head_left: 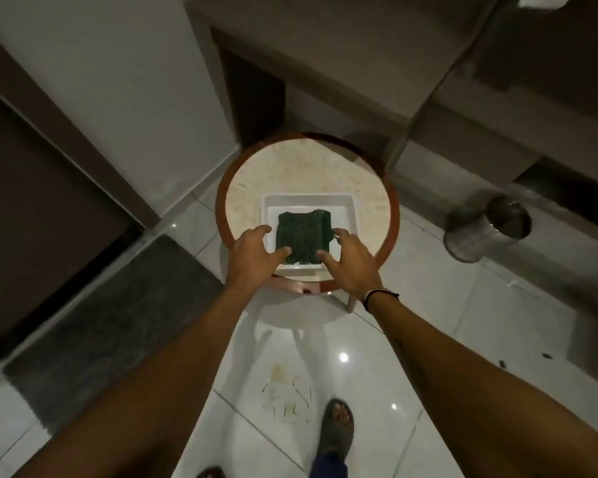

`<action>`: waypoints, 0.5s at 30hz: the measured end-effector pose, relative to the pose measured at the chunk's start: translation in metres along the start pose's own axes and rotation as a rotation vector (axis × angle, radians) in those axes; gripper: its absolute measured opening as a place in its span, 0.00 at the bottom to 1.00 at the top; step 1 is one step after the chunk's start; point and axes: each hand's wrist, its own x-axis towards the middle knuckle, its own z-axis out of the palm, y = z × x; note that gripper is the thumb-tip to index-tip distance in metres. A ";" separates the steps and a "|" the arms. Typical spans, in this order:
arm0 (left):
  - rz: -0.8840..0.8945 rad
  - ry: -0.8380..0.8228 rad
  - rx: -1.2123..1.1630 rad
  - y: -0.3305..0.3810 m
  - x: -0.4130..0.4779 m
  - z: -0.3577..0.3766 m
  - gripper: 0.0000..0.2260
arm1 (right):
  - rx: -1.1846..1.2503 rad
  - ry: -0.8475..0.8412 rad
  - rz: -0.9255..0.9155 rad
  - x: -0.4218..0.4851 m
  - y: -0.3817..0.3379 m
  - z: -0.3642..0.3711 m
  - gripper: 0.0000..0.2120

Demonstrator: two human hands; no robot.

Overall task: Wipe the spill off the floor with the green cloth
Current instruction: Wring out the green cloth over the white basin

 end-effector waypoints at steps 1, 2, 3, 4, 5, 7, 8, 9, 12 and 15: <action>-0.012 -0.004 0.004 -0.011 0.022 0.020 0.33 | 0.021 -0.002 -0.006 0.024 0.011 0.018 0.30; -0.030 -0.018 0.023 -0.020 0.041 0.038 0.34 | 0.032 -0.020 0.009 0.045 0.019 0.031 0.29; -0.024 -0.025 0.047 -0.031 0.062 0.055 0.33 | 0.047 -0.030 0.010 0.068 0.028 0.046 0.27; -0.023 -0.047 0.092 -0.039 0.080 0.069 0.31 | 0.036 -0.058 0.039 0.088 0.034 0.058 0.26; -0.004 -0.041 0.127 -0.049 0.102 0.088 0.28 | 0.032 -0.061 0.057 0.109 0.043 0.074 0.26; 0.025 -0.041 0.213 -0.062 0.138 0.119 0.21 | 0.000 -0.055 0.105 0.142 0.060 0.097 0.27; 0.038 -0.047 0.260 -0.067 0.151 0.132 0.19 | -0.040 -0.040 0.121 0.154 0.068 0.108 0.28; 0.040 -0.034 0.306 -0.073 0.163 0.146 0.17 | -0.062 -0.006 0.133 0.167 0.076 0.118 0.29; 0.048 0.106 0.433 -0.084 0.180 0.180 0.16 | -0.028 0.087 0.148 0.193 0.090 0.137 0.30; 0.083 0.248 0.411 -0.085 0.182 0.193 0.15 | 0.056 0.085 0.164 0.203 0.091 0.141 0.20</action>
